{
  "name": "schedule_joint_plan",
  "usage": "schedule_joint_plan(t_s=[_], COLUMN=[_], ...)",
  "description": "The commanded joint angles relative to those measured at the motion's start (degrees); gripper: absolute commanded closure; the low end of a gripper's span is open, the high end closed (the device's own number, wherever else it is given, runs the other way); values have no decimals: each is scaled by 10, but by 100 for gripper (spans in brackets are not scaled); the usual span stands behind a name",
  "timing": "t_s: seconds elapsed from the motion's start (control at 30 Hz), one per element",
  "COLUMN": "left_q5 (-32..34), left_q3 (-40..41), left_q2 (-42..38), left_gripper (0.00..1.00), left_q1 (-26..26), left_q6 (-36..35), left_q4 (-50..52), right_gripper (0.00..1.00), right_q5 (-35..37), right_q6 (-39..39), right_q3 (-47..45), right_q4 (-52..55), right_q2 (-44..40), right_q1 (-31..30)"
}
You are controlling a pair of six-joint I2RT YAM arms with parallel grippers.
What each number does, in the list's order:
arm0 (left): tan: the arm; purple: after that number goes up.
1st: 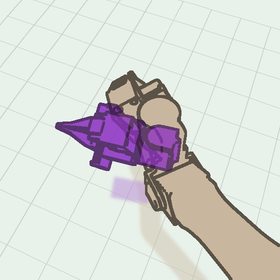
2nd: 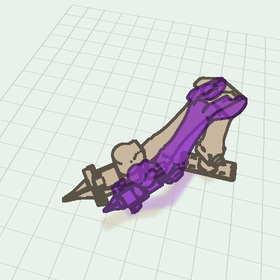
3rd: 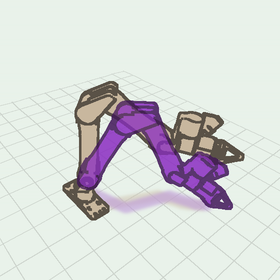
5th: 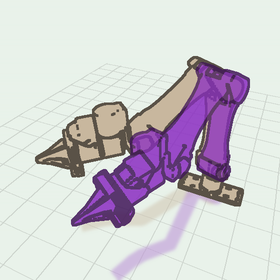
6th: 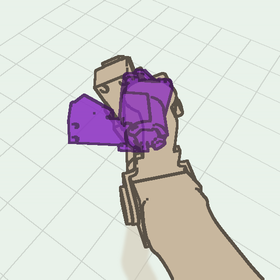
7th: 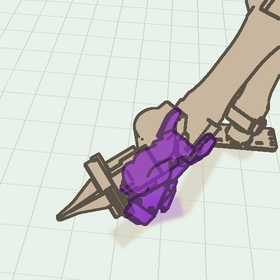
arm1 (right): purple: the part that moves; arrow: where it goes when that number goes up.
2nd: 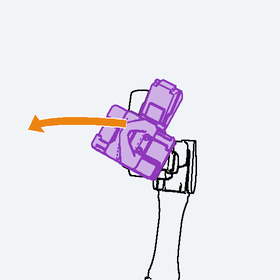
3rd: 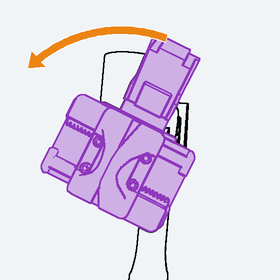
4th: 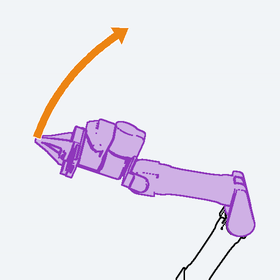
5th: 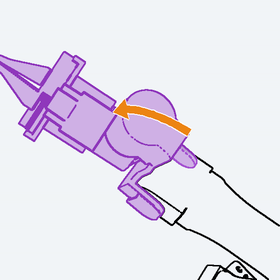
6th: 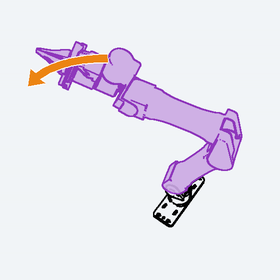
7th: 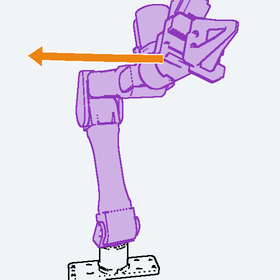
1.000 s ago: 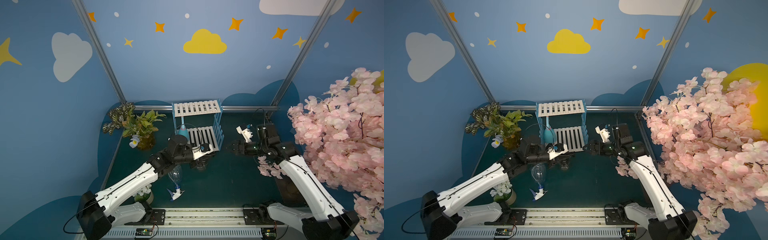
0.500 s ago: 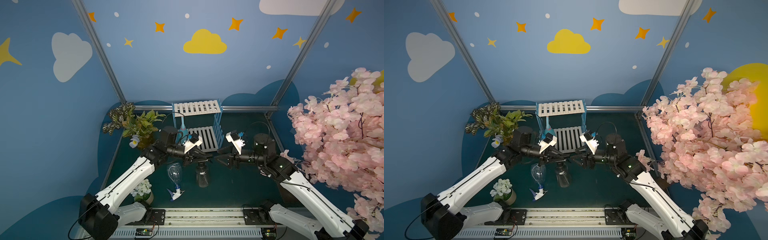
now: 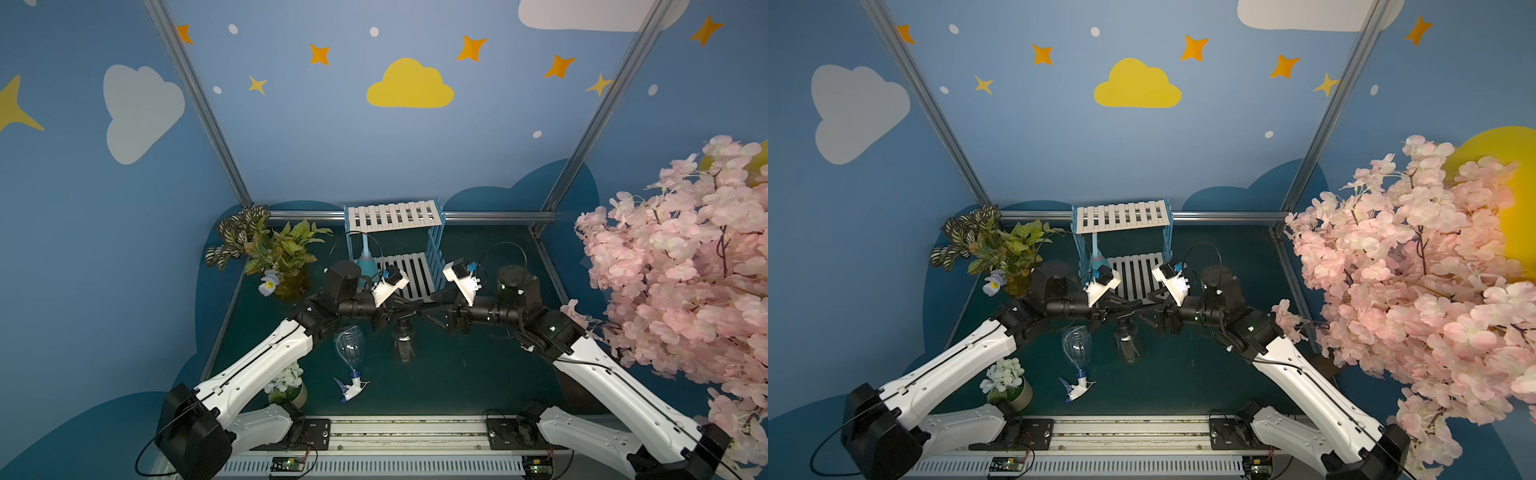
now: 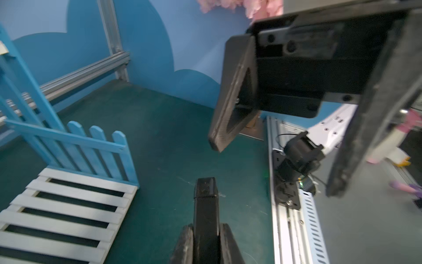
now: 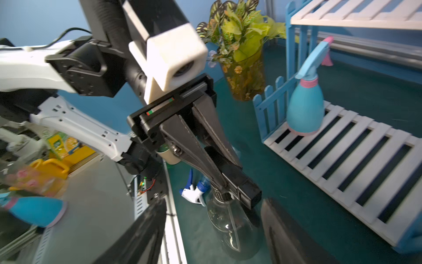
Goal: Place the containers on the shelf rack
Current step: 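Pick up a container from the center of the board, then place the container on the shelf.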
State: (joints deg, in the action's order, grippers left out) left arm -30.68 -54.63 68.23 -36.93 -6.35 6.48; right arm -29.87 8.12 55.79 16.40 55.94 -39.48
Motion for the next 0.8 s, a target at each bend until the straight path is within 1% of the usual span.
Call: schedule_joint_plan(t_s=[0.0,0.03,0.1,0.2,0.27,0.37,0.57,0.67,0.77], left_q5=[205,248,319,398,459,531,622,671,701], left_q3=[-19,-27,-42,-63,-80,-118,-187,-213,-247], left_q2=[19,31,55,90,111,147,221,252,286], left_gripper=[95,97,97,96,97,98,97,97,97], left_q1=[-34,-43,-54,-63,-68,-72,-84,-89,-90], left_q6=[27,34,63,86,109,126,149,155,164], left_q4=[-45,-47,-52,-69,-74,-69,-75,-90,-82], right_gripper=[24,21,19,15,12,11,10,9,9], right_q5=[80,89,107,156,187,206,226,230,235], right_q6=[9,9,9,11,19,31,43,39,32], right_q3=[-18,-19,-22,-25,-32,-58,-117,-129,-136], right_q4=[-27,-25,-15,8,13,-9,-60,-58,-50], right_q2=[-31,-36,-45,-58,-66,-82,-112,-121,-130], right_q1=[0,1,1,1,2,4,4,4,4])
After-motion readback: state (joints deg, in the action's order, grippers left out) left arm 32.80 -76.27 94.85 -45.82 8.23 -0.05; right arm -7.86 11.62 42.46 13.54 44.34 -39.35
